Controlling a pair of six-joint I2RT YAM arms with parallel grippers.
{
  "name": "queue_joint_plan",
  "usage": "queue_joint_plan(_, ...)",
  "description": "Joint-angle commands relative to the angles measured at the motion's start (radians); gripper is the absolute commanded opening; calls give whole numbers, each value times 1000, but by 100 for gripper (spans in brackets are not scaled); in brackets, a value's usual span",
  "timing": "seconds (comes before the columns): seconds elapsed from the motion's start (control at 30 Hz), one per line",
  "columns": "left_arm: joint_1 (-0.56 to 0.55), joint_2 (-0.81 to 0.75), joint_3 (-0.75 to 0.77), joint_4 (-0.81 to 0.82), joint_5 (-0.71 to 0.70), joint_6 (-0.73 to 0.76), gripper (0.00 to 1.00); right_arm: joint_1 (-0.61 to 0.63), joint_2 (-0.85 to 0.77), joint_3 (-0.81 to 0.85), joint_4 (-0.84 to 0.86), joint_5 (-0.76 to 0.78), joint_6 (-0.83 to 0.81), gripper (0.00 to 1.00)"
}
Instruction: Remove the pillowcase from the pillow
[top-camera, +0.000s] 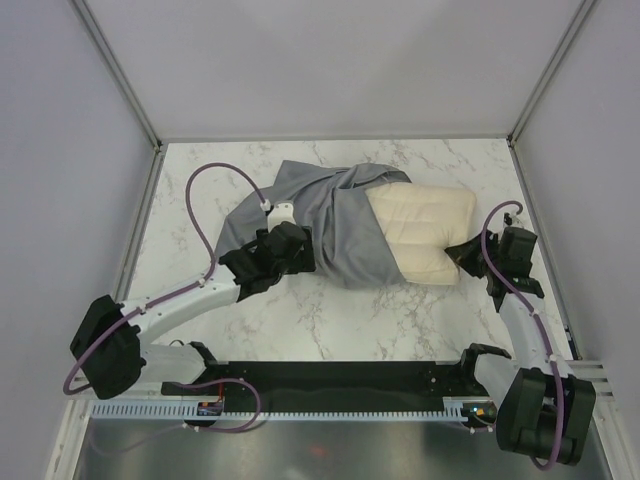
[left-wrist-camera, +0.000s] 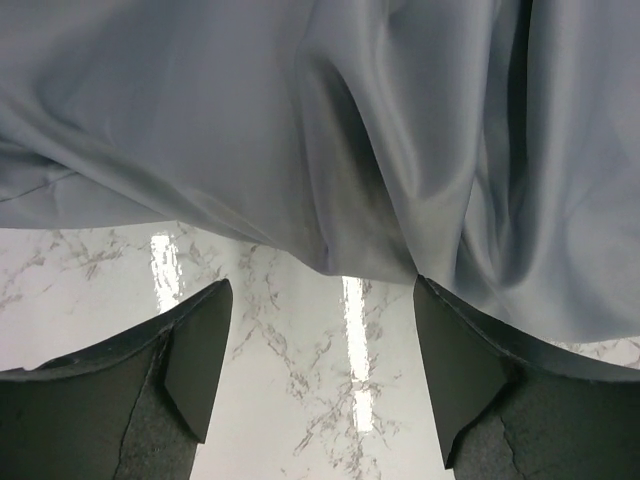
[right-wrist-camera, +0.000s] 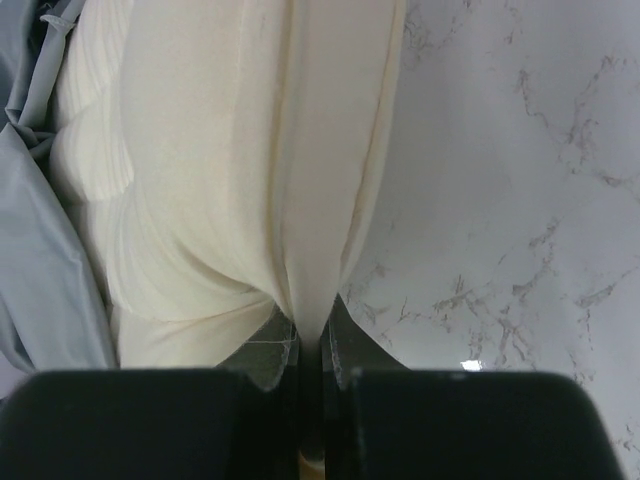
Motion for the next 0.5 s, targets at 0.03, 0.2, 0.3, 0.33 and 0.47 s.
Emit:
queue_joint_plan(0.03,-1,62,-14,155,-29,-6,79,-2,-48,9,40,-5,20,0)
queue_joint_plan(0.2,10,182,0,186,-35,-37,72,-2,-82,25,11,-14,23,0)
queue_joint_plan(0.3,15,214,-18,244,-32,-45,71,-2,-104,38,0,-17,21,0)
queue_joint_plan(0.33,16,231,-26,257,-29,-46,68,-2,-113,41,-7,-17,23,0)
queue_joint_plan(0.47,15,262,-23,297,-15,-36,36,-2,-124,45,-15,-15,20,0)
